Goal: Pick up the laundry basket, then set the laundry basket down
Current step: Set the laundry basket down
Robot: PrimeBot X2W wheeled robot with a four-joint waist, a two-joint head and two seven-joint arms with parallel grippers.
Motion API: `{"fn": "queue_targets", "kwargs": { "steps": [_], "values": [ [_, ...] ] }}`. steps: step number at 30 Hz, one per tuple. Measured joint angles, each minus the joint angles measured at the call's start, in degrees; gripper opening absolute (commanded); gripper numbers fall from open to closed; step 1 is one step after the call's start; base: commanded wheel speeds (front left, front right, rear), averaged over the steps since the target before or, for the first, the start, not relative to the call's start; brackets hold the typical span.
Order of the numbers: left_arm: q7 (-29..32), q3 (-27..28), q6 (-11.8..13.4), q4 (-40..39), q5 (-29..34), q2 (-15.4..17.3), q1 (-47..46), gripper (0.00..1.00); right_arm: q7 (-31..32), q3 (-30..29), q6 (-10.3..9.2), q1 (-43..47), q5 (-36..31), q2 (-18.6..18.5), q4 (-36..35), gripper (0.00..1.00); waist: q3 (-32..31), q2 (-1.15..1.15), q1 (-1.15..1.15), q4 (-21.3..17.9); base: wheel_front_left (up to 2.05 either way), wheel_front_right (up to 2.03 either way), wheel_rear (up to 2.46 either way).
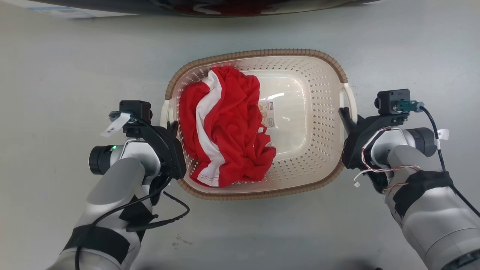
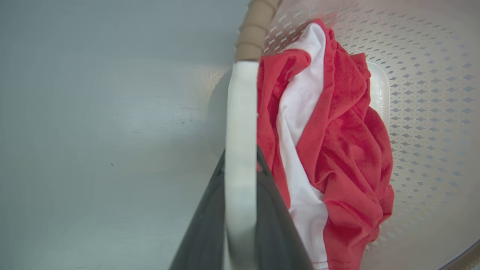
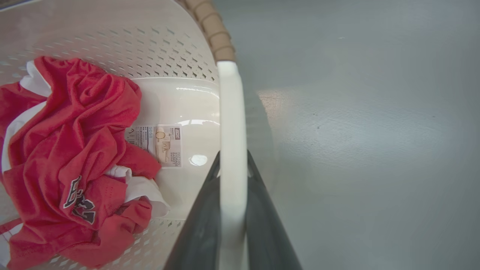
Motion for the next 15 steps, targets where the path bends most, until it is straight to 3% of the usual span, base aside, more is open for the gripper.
{"fn": "queue_targets", "kwargs": {
  "steps": [2,3,4,5,15],
  "values": [
    [0.0,-0.4,0.0,0.1,0.2,0.0,-0.1,0.03,-0.3,0.3,0.00,0.0,-0.1,0.0,0.1,0.00,-0.1,0.00,0.00,0.0,0.00,0.00,0.00],
    [-0.3,-0.4,0.0,0.2,0.2,0.0,-0.2,0.42,-0.8,0.5,0.00,0.0,-0.2,0.0,0.0,0.13,-0.2,0.00,0.01,0.0,0.00,0.00,0.00],
    [-0.6,-0.4,0.0,0.2,0.2,0.0,-0.2,0.99,-1.0,0.5,0.01,0.0,-0.2,0.1,-0.1,0.71,-0.2,0.00,0.01,0.0,0.00,0.00,0.00],
    [-0.6,-0.6,-0.5,0.2,0.2,0.1,-0.3,1.00,-1.4,0.6,0.01,-0.1,-0.2,0.2,-0.2,1.00,-0.3,0.00,0.01,0.0,0.00,0.00,0.00],
    [-2.5,-1.2,-0.5,0.4,0.3,0.5,-1.0,1.00,-4.9,1.4,0.26,-0.1,-0.3,0.1,0.0,1.00,-1.9,0.00,0.01,-0.1,0.00,0.00,0.00]
  ]
}}
